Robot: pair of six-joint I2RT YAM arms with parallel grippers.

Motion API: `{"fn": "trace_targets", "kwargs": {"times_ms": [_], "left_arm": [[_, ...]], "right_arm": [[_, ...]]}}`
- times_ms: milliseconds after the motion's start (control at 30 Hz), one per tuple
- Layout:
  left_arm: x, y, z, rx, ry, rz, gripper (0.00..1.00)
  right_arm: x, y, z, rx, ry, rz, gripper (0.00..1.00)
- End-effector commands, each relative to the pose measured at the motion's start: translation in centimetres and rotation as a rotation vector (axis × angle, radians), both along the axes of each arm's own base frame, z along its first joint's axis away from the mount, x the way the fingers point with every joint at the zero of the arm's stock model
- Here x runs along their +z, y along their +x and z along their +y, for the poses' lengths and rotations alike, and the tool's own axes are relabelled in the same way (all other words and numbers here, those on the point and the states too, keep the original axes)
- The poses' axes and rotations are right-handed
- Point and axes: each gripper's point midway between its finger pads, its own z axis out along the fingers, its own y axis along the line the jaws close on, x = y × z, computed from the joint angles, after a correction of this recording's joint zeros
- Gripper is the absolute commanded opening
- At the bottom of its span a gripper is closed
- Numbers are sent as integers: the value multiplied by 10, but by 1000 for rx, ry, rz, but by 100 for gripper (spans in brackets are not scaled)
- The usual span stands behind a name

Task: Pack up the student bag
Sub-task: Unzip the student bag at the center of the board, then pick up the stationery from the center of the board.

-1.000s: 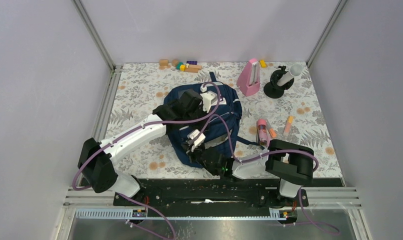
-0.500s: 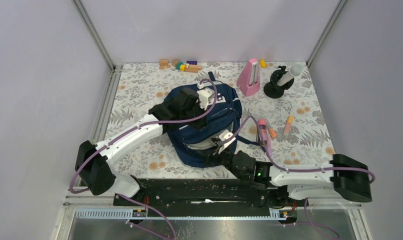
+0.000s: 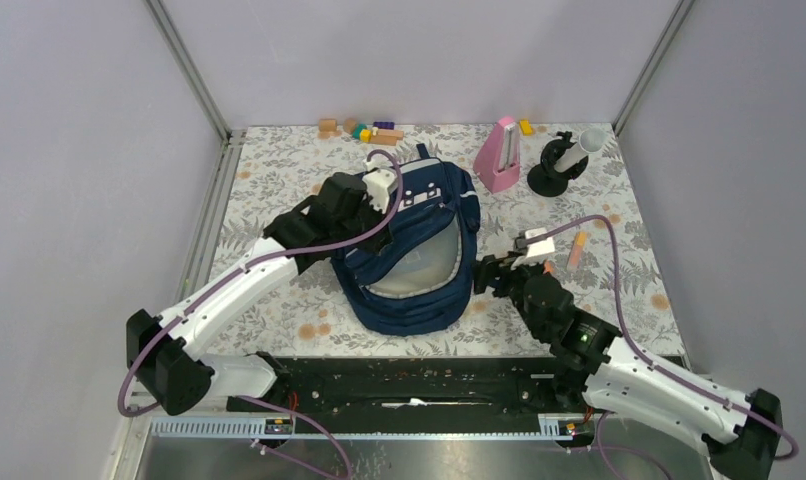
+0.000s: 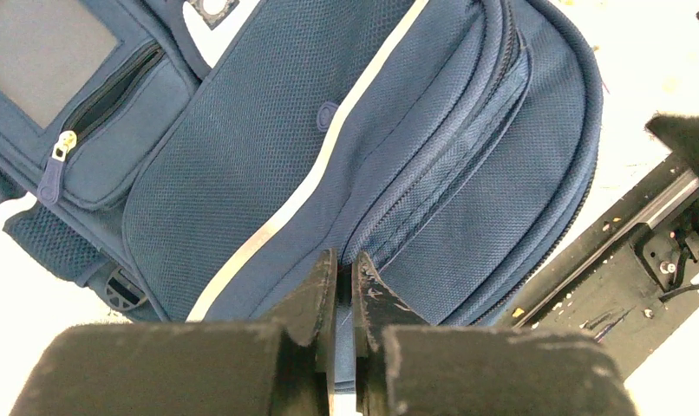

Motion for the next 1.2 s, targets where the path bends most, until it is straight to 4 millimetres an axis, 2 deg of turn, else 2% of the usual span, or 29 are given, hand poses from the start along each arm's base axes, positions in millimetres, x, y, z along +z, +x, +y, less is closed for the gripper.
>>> {"fn": "trace_targets", "kwargs": {"times_ms": [0,233,367,533,633,733,967,1167], "left_arm": [[29,6,10,50,-89,-77,0],[35,5,13,48,-111,-90,0],[38,2,13,41,-126,-94,0],[38,2,14,46,-128,-91,0],[37,1,13,44,-132,-83,0],[38,0,12,41,-137,-81,0],[38,0,12,41,-136,-79,0],[37,-1,10,34,-141,-69,0]], "right_arm": [[-26,9,-38,-124,-5,124,90],[-63,26,-92,-355,36,340,87],[-84,28,-109,-412,103,432,85],[-102,30,-115,-425,98,504,82],[-115,34,-116,-429,99,558,72],[-128,36,-118,-442,79,622,71],[-133,44,-119,-448,63,611,68],[-132,57,-110,-400,57,614,62]]}}
